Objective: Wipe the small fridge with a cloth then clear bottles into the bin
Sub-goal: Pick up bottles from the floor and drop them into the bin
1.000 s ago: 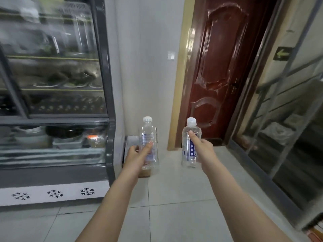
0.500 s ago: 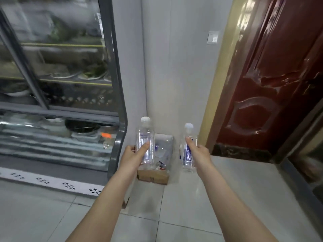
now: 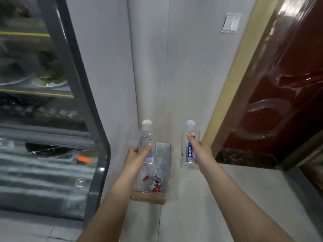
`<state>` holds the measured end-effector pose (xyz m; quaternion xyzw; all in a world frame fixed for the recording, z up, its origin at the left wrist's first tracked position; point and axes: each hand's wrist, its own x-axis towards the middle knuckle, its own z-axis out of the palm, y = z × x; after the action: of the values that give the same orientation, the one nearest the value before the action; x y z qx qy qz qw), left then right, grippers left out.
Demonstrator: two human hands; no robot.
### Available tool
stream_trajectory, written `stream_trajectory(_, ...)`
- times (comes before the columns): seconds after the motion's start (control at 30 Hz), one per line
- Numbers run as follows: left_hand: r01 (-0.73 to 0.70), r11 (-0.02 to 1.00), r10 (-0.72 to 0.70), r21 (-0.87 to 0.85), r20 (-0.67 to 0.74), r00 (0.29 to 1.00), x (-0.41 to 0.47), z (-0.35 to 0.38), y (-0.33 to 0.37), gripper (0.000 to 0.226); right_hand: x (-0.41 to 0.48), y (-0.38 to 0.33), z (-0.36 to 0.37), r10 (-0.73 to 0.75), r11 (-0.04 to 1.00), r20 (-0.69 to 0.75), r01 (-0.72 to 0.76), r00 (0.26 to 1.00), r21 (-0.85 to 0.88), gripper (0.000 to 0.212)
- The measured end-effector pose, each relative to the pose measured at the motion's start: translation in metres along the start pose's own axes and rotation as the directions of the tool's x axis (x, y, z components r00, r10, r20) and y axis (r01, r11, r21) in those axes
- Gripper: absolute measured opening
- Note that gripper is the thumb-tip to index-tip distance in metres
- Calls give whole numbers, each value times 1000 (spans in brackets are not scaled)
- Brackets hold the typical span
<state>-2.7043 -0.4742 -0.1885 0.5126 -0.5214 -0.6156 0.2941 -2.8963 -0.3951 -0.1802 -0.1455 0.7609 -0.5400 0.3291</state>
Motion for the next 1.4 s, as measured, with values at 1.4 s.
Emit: stream_trajectory(1.4,751,660,-732,16,-212,647,456,74,-485,39,471,420,288,722,636,259,-469,641,-612,58)
